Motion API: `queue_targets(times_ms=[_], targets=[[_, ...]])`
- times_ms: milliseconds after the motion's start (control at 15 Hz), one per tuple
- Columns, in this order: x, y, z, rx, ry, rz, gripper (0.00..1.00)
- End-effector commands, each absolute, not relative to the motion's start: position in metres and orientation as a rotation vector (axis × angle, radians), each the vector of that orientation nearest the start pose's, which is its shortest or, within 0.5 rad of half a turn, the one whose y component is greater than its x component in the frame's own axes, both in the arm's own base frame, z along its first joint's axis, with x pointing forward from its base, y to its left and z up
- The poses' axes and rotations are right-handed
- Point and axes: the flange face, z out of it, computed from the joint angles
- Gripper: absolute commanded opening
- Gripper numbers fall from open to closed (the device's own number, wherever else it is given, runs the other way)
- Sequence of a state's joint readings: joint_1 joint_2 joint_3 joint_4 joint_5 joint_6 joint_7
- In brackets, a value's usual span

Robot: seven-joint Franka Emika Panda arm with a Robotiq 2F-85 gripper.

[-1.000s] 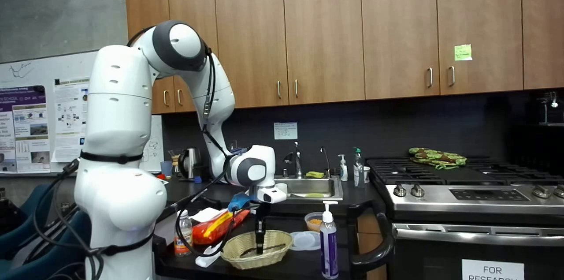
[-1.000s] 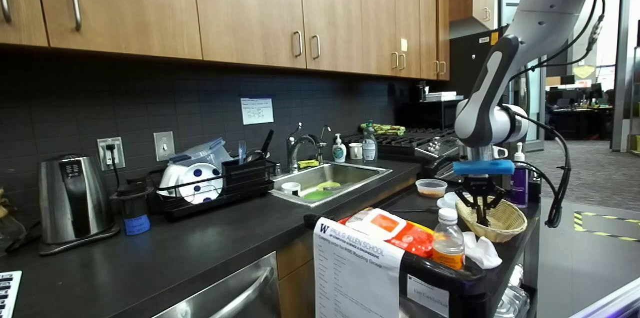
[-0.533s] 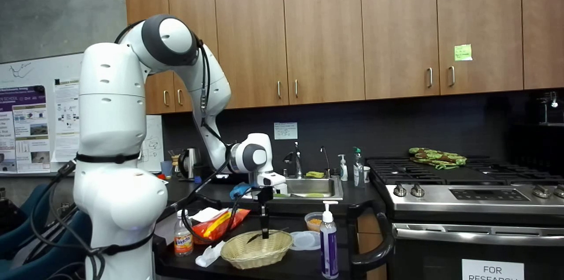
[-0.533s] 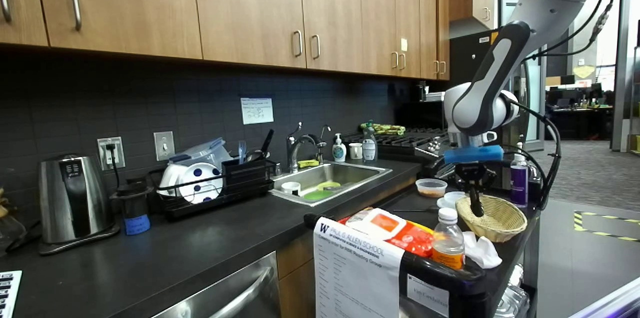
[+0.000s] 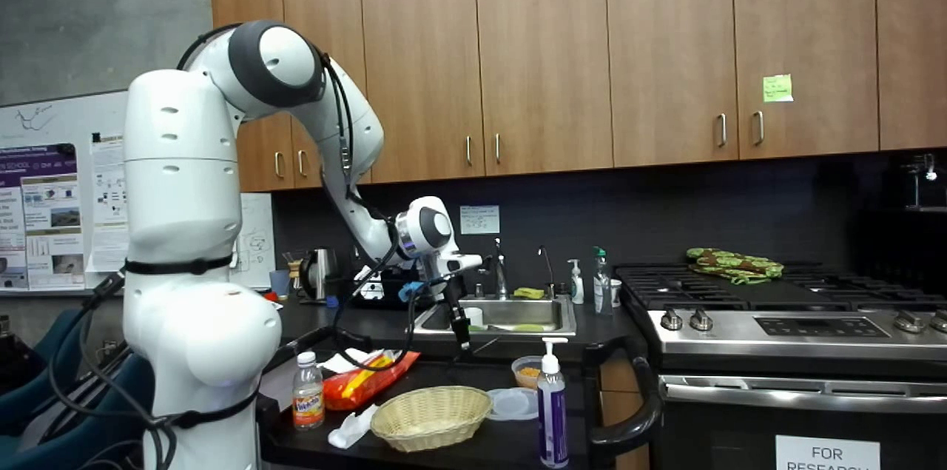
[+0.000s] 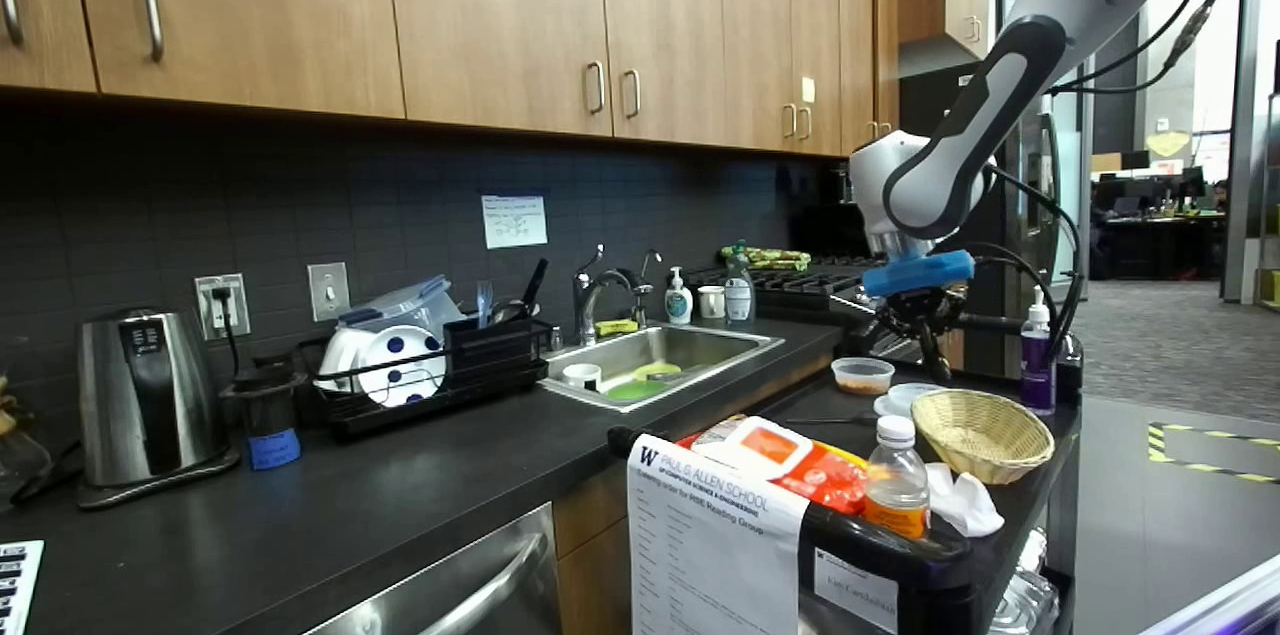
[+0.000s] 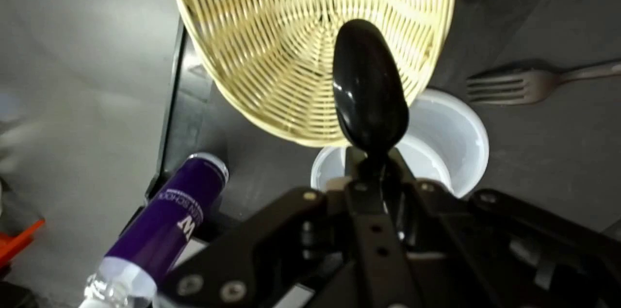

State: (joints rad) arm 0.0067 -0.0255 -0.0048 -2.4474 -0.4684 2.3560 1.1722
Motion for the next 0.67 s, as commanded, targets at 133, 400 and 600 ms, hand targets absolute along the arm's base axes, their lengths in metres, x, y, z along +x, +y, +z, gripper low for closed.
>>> queue_targets(times_ms=[133, 400, 600], targets=[[0.529, -0.001, 0.305, -3.274, 1.370, -0.384, 0.03], [0.569, 0.007, 0.303, -3.349, 1.252, -0.496, 0.03], [0.598, 0.014, 0.307, -3.384, 1.176, -0.586, 0.03]])
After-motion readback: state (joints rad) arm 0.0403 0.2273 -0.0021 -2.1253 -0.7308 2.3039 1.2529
